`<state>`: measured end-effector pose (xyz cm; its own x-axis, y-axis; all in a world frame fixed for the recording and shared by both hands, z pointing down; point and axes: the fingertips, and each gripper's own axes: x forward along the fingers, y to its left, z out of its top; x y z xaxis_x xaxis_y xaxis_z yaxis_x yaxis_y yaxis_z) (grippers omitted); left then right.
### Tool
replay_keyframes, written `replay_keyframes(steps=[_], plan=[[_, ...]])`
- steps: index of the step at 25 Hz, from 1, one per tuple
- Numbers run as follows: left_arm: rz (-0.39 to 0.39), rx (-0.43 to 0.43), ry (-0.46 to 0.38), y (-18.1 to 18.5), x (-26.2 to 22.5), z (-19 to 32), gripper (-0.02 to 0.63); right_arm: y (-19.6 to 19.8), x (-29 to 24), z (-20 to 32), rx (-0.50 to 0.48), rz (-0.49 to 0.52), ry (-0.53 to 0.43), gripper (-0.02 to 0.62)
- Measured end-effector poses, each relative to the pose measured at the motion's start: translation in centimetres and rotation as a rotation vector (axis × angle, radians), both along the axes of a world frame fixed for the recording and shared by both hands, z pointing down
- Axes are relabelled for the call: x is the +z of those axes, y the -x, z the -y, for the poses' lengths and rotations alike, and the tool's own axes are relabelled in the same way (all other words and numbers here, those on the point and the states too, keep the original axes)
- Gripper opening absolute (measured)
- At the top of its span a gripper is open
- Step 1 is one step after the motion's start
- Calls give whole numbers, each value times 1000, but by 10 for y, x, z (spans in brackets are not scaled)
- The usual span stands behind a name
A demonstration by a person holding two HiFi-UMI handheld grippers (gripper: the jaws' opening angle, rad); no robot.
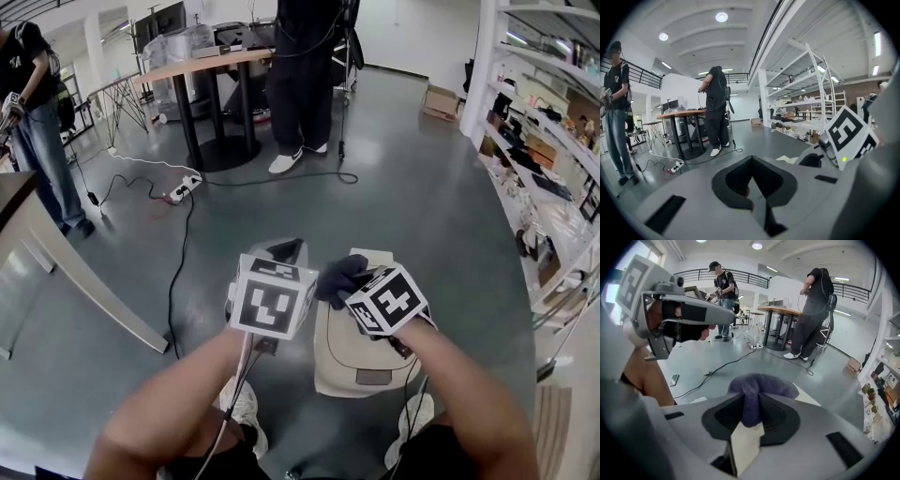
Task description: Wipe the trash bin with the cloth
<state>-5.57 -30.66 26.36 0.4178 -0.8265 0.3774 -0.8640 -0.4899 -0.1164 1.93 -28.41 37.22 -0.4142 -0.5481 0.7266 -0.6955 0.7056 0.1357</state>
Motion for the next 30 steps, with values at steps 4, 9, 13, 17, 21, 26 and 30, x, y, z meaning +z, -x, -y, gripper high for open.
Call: replay_keyframes(steps=[4, 9, 13, 17, 21, 26, 30], plan=[[16, -5, -3, 4, 4, 1, 0, 2, 1, -1, -3, -15, -6, 92], [24, 18, 4, -5, 8, 0, 0, -9, 0, 0, 25, -28, -10, 92], [29, 35, 16, -15, 9, -3, 0, -26, 0, 2, 59, -23, -11, 92], [7, 53, 47, -26, 14, -7, 0, -47, 2, -1, 101, -31, -6, 92], [-36, 62, 87, -31, 17, -8, 0, -68, 2, -4, 132, -39, -9, 92], [-37, 49, 90, -31, 17, -5, 0, -98, 4, -7, 182, -43, -12, 92], [-35, 48, 96, -31, 20, -7, 0, -115, 4, -9, 218, -39, -23, 93]])
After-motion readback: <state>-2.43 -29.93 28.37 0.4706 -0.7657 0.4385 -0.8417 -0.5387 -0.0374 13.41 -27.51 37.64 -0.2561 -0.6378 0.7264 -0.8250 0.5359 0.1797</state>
